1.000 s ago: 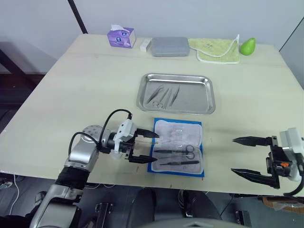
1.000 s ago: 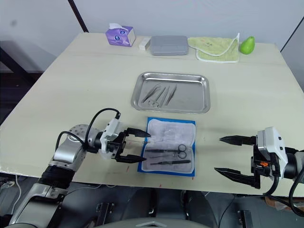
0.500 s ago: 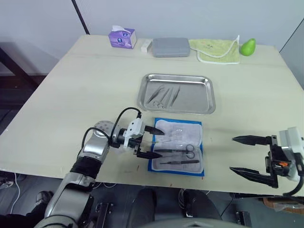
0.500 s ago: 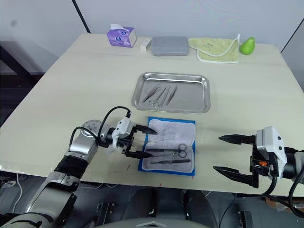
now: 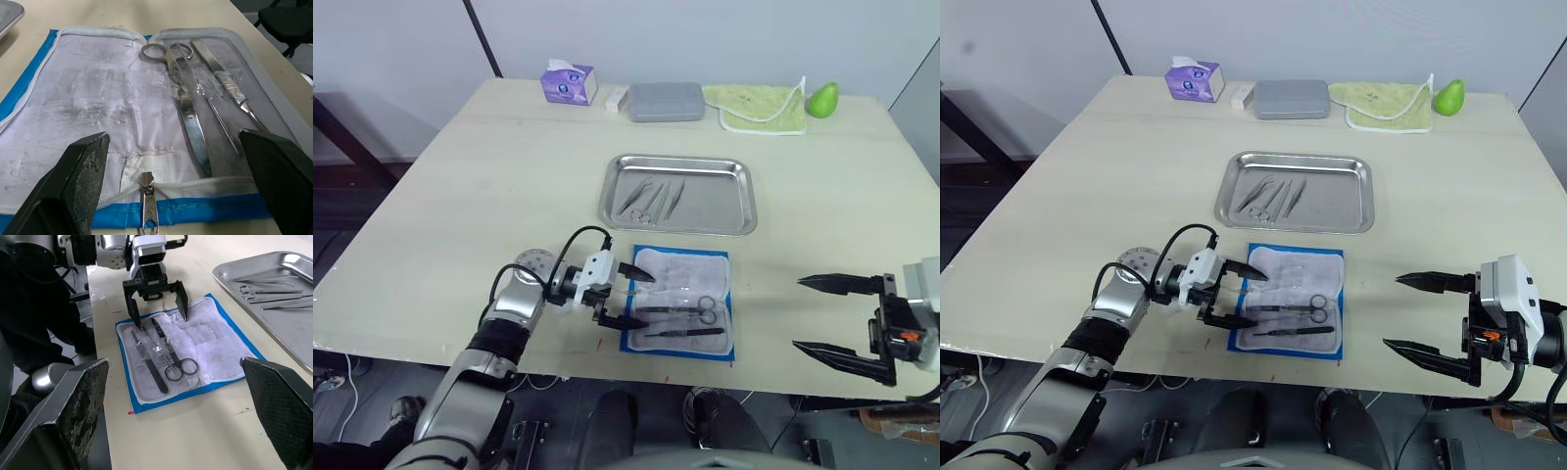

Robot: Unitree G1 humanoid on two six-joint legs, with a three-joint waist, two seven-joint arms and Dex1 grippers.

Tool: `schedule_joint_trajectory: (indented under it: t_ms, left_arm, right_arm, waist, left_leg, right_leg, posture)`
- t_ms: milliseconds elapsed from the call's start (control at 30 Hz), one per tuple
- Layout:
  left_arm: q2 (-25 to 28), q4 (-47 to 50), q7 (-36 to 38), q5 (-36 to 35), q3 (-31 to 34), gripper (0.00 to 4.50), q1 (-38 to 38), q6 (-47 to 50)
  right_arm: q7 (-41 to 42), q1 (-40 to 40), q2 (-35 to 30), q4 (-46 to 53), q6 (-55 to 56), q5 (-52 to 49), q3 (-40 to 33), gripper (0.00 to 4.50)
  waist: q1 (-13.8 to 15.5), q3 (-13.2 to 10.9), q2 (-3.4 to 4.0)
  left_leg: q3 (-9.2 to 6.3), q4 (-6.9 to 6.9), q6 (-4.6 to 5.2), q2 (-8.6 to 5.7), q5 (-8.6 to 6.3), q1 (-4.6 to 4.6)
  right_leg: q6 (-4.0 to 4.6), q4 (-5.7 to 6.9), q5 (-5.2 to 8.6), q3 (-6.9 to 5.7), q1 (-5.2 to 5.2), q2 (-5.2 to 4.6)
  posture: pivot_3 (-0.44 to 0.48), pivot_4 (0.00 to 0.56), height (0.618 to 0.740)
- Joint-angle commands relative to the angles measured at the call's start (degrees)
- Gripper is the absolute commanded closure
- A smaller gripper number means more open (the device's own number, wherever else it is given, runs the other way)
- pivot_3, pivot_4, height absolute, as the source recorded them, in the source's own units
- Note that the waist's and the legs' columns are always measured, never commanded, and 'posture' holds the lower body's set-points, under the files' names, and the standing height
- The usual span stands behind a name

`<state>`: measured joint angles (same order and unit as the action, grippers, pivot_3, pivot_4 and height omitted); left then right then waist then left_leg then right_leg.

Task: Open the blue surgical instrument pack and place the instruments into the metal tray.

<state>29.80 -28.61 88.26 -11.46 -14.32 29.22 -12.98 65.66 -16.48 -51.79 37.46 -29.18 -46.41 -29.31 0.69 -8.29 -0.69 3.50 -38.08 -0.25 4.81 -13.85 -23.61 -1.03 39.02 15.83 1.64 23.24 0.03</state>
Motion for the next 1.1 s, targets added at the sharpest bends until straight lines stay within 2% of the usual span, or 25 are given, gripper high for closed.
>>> schedule_joint_trajectory:
  t_ms: [33,267,433,600,733,867,933,967,1000,1100]
  left_arm:
    - [-0.1,-3.7,1.1,3.0,-2.4,0.03,-0.7,-0.5]
    - [-0.7,-8.1,0.7,4.4,-3.6,0.03,-0.1,-3.0]
    - [-0.9,-10.3,0.8,4.6,-3.7,0.03,0.4,-4.5]
    - [-1.1,-10.8,0.9,4.4,-3.7,0.03,0.6,-5.0]
    - [-1.7,-11.0,1.1,4.2,-3.8,0.03,0.4,-5.1]
    - [-2.1,-11.1,0.6,4.3,-3.8,0.00,0.3,-4.8]
    - [-2.2,-10.9,0.5,4.4,-3.8,0.00,0.2,-4.8]
    - [-2.2,-10.8,0.4,4.4,-3.8,0.00,0.2,-4.7]
    - [-2.2,-10.6,0.3,4.3,-3.8,0.00,0.1,-4.6]
    - [-2.2,-9.9,0.1,4.3,-3.8,0.00,-0.1,-4.3]
  right_arm:
    - [-1.0,1.3,-0.7,1.6,-0.3,-0.9,0.7,0.00]
    - [-5.0,4.1,0.1,2.2,-1.3,-0.8,4.0,0.00]
    - [-9.6,6.6,2.3,3.4,2.1,5.4,9.1,0.00]
    - [-16.4,13.5,2.0,2.9,0.7,16.4,20.7,0.00]
    - [-17.7,27.8,7.0,-3.8,-8.1,19.0,35.9,0.00]
    - [-17.9,34.7,10.1,-8.5,-9.9,22.9,43.4,1.16]
    - [-17.7,36.8,10.8,-10.1,-9.5,25.7,46.7,2.22]
    - [-17.7,37.5,11.0,-10.7,-9.4,26.7,47.8,2.36]
    - [-17.5,38.2,11.1,-11.5,-8.9,28.1,49.2,2.78]
    - [-15.8,39.6,10.8,-12.6,-7.8,30.5,52.0,2.78]
  waist:
    - [0.0,0.0,0.04]
    - [0.1,0.2,0.33]
    - [0.1,0.5,0.48]
    - [0.0,0.6,0.69]
    - [-0.3,0.8,0.66]
    - [0.4,0.9,0.71]
    - [0.2,0.9,0.72]
    - [0.1,0.9,0.70]
    - [0.1,0.9,0.69]
    - [0.1,0.9,0.69]
  left_leg:
    - [-0.01,-0.01,0.00,0.00,0.00,0.01]
    - [-0.09,-0.03,0.01,-0.04,-0.01,0.30]
    - [-0.05,0.07,0.01,-0.04,-0.01,0.67]
    - [-0.01,0.10,0.01,-0.04,-0.01,0.70]
    - [0.07,0.17,0.01,-0.04,-0.01,0.80]
    - [0.01,0.28,0.02,-0.15,-0.01,0.70]
    - [0.10,0.29,0.11,-0.24,-0.06,0.70]
    - [0.10,0.29,0.11,-0.24,-0.06,0.71]
    - [0.14,0.27,0.12,-0.25,-0.06,0.75]
    - [0.17,0.27,0.13,-0.25,-0.05,0.78]
  right_leg:
    - [-0.01,0.00,0.00,0.00,-0.02,0.00]
    - [-0.14,-0.04,0.09,0.02,-0.41,0.04]
    - [-0.14,-0.07,0.11,0.06,-0.69,0.03]
    - [-0.15,-0.07,0.12,0.11,-0.68,0.03]
    - [-0.10,-0.07,0.15,0.21,-0.66,0.05]
    - [0.20,-0.10,0.08,0.31,-0.61,0.06]
    - [0.10,-0.10,0.04,0.55,-0.60,0.04]
    - [0.09,-0.10,0.05,0.56,-0.60,0.04]
    - [0.10,-0.09,0.07,0.63,-0.60,0.04]
    - [0.00,-0.08,0.22,0.68,-0.60,0.05]
  posture:
    - [0.000,0.150,0.740]
    - [0.000,0.150,0.740]
    - [0.000,0.150,0.740]
    - [0.000,0.150,0.740]
    - [0.000,0.150,0.740]
    - [0.000,0.150,0.740]
    - [0.000,0.150,0.740]
    - [0.000,0.150,0.740]
    - [0.000,0.150,0.740]
    - [0.000,0.150,0.740]
